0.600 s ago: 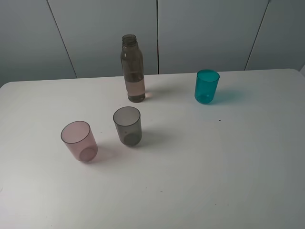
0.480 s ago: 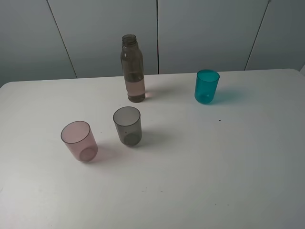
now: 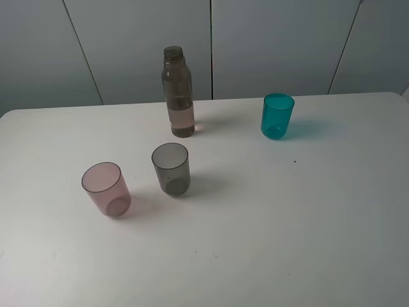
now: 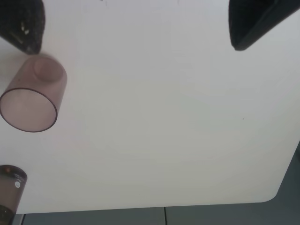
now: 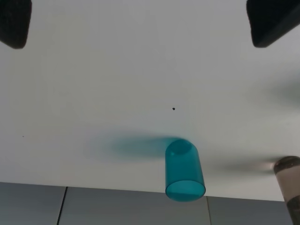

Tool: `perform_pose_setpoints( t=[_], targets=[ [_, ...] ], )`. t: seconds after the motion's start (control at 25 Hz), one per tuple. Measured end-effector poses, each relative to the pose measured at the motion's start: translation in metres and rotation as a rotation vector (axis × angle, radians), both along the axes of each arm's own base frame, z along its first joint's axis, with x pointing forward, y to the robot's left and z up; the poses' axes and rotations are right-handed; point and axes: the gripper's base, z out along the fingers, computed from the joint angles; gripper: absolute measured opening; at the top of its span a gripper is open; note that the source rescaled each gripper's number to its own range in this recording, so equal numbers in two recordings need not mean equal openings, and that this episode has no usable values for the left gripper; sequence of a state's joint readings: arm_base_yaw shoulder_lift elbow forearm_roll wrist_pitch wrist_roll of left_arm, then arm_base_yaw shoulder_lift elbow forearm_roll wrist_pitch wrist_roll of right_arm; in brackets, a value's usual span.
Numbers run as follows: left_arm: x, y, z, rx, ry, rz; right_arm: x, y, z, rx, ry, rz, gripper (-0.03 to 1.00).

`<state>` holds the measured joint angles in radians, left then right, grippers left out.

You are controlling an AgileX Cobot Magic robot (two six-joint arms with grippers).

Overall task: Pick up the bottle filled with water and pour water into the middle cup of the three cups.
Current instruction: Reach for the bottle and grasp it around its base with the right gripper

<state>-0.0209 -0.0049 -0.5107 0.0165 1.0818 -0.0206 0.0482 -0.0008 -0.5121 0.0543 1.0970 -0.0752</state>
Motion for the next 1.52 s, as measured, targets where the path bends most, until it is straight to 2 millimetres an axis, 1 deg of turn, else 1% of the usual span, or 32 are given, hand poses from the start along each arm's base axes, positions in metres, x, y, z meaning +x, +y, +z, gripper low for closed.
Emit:
perform_pose_setpoints(
  t=[1.52],
  targets=[
    [0.0,0.0,0.0,0.0,0.0,0.0,0.0,0.0,0.0,0.0,0.0,0.0,1.0]
  ],
)
